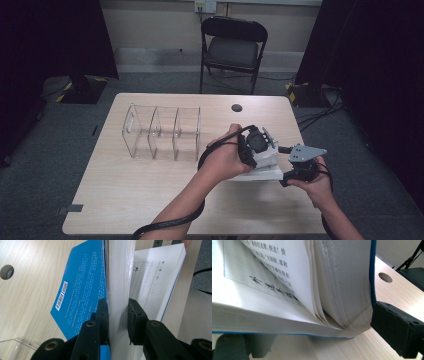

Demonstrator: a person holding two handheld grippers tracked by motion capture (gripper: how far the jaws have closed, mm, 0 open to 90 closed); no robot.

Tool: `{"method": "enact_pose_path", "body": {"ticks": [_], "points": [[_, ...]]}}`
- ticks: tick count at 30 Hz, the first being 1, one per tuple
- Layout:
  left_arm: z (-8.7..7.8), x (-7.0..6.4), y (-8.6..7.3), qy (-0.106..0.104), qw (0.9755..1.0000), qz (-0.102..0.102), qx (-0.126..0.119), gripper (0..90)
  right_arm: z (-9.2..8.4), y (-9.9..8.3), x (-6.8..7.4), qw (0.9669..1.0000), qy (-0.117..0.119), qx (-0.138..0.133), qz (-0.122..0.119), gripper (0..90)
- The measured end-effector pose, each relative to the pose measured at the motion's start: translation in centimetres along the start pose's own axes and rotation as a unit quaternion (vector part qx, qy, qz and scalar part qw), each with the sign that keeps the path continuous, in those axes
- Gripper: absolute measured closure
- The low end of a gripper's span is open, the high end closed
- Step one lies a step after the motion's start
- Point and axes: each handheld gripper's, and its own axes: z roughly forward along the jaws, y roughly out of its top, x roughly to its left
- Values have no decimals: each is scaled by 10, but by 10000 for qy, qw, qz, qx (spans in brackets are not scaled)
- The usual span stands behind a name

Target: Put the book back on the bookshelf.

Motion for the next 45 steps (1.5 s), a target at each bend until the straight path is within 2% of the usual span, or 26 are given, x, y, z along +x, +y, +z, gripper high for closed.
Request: {"method": "enact_pose_path", "body": {"ticks": [6,13,14,16,19,21,27,31,32,36,38,45], "points": [[-6,-1,5,40,10000,49,31,741,-6,1,-2,9999,-33,-118,26,100],[-8,-3,6,39,10000,88,24,742,-8,5,-4,9998,-32,-78,-156,99],[-10,-3,7,38,9999,117,86,741,-8,6,-4,9998,-9,-82,-179,98],[-13,-1,7,-39,10000,49,21,741,-10,8,-5,9997,46,-126,-186,98],[-18,1,7,-78,10000,51,19,742,-11,11,-5,9994,167,-170,-269,98],[-19,2,7,-76,9999,126,58,742,-9,15,-5,9991,238,-120,-328,98],[-18,-2,7,-87,9998,163,79,742,-1,20,-1,9981,375,5,-487,98],[-23,-3,10,-106,9997,171,133,741,-2,23,2,9976,445,-16,-539,106],[-24,-4,10,-151,9998,106,76,742,-3,24,3,9973,462,-24,-566,111],[-26,-5,12,-215,9996,153,121,741,-7,24,4,9968,612,-56,-512,134],[-26,-4,12,-258,9996,53,74,741,-7,24,3,9965,677,-60,-480,153],[-26,-2,12,-295,9996,44,18,740,-4,26,0,9955,824,-31,-476,214]]}}
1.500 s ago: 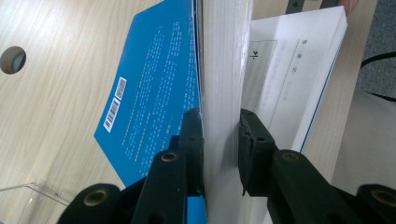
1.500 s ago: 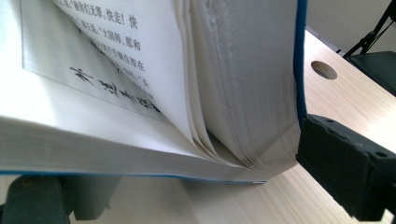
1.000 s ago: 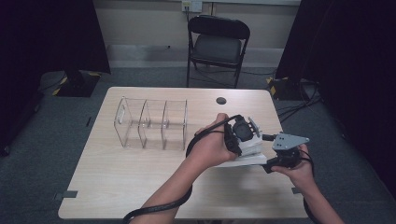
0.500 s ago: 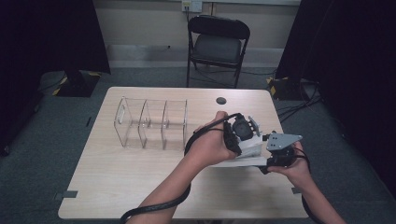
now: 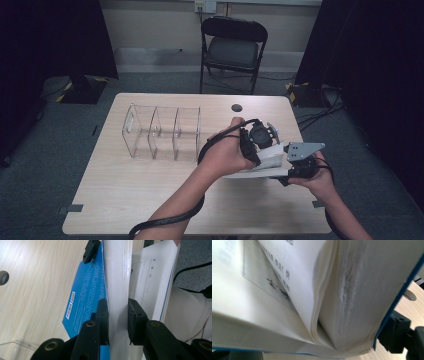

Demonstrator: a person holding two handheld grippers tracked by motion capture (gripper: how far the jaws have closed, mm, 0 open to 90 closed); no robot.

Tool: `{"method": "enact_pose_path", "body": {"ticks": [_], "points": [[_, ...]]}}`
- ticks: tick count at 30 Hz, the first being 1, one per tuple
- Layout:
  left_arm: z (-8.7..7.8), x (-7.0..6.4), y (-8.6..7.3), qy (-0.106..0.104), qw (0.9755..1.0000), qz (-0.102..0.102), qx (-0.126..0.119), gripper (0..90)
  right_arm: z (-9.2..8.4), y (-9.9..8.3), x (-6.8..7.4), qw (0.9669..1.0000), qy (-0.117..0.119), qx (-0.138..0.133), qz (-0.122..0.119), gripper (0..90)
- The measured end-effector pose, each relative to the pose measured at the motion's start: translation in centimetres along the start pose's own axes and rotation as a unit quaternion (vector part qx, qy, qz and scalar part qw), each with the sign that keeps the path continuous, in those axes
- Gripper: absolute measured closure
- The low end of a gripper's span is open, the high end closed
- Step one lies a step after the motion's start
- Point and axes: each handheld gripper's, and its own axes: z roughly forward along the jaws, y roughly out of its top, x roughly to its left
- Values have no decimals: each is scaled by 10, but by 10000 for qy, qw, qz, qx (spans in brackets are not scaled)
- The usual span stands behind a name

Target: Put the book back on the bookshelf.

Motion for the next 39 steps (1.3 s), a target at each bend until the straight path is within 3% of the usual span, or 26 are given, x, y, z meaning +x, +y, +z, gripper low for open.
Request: {"method": "enact_pose_path", "body": {"ticks": [5,6,9,14,17,20,25,27,29,34,39], "points": [[0,0,-1,-9,10000,83,9,742,0,-4,0,9998,78,-156,37,257],[0,-3,-1,4,10000,27,43,743,0,-4,1,9999,88,-136,36,266],[-4,-5,1,-18,9999,116,108,742,-3,-2,3,9997,234,-109,-26,315],[-9,0,-1,-189,9998,-34,-9,740,-5,2,3,9986,480,-175,135,349],[-9,2,-3,-184,9997,142,-86,734,-4,3,-1,9975,648,-173,203,428],[-11,2,-3,-43,9992,371,-137,720,-3,6,-1,9973,701,-139,147,488],[-12,6,-6,-21,9987,358,-369,704,-3,9,-5,9970,762,-33,158,508],[-12,8,-6,67,9981,438,-432,681,-3,9,-6,9968,778,-51,184,512],[-12,11,-5,134,9981,354,-490,643,-3,8,-9,9965,796,-72,226,517],[-13,15,-7,282,9969,402,-619,541,-3,9,-11,9962,824,-77,260,518],[-14,19,-8,376,9963,308,-714,425,-3,9,-13,9961,841,-87,261,520]]}}
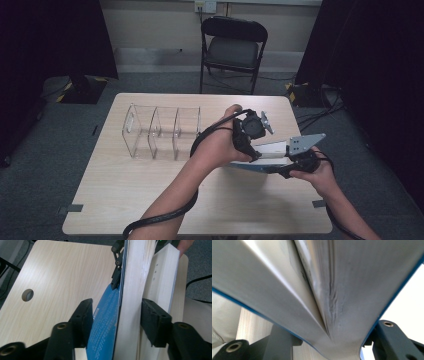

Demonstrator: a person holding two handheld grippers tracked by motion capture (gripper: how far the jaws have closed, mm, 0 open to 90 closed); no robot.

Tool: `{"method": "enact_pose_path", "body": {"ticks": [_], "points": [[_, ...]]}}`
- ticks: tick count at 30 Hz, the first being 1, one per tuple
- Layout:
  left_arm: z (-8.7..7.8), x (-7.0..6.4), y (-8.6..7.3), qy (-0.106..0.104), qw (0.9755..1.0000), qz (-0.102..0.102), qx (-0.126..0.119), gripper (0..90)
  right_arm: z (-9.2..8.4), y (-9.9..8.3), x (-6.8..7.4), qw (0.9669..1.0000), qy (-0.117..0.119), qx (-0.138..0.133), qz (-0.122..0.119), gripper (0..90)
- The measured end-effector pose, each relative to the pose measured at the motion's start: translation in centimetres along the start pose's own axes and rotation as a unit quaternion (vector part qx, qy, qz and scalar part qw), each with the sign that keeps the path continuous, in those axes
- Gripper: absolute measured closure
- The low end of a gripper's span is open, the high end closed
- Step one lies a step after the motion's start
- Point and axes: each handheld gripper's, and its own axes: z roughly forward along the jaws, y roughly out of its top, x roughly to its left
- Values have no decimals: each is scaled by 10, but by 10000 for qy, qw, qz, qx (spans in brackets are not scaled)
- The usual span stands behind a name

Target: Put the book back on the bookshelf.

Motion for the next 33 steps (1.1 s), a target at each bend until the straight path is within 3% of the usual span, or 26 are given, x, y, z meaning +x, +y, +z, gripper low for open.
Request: {"method": "enact_pose_path", "body": {"ticks": [5,11,17,33], "points": [[-6,3,-3,-7,9999,-68,-75,368,0,-1,0,10000,6,-34,12,520],[-17,8,-13,-41,9993,-345,-123,303,0,-2,-1,10000,22,-50,73,520],[-22,9,-24,-72,9990,-449,-3,284,0,-1,-4,9999,60,-68,125,520],[-29,17,-53,-256,9958,-881,-63,241,-1,-1,-13,9995,147,-78,262,521]]}}
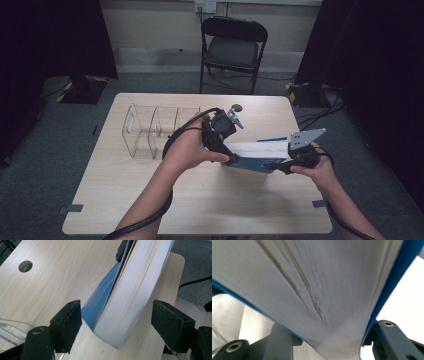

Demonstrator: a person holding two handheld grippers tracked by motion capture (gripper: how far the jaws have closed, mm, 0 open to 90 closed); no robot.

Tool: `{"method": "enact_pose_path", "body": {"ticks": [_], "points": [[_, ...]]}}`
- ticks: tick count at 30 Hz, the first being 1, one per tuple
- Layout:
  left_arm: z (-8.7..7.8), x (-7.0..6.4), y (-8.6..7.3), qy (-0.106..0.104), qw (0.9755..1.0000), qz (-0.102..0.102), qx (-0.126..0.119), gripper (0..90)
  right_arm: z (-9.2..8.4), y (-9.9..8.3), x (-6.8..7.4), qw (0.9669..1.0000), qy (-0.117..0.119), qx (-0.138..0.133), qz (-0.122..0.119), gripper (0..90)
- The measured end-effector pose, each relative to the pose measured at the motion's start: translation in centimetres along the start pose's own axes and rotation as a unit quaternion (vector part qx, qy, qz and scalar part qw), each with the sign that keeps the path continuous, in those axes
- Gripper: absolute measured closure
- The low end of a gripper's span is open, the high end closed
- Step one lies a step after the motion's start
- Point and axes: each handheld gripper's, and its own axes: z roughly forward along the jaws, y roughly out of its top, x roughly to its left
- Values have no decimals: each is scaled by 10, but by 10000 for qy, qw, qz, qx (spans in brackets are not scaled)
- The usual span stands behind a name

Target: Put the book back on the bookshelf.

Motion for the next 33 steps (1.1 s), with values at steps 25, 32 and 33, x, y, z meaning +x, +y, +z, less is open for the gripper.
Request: {"method": "enact_pose_path", "body": {"ticks": [25,32,33], "points": [[11,9,-42,-142,9993,-337,-37,230,-2,0,-14,9996,50,-117,249,527],[24,10,-56,-143,9990,-422,85,233,-3,4,-15,9998,-24,-9,172,532],[25,10,-58,-137,9989,-432,125,233,-3,4,-16,9998,-29,0,175,532]]}}
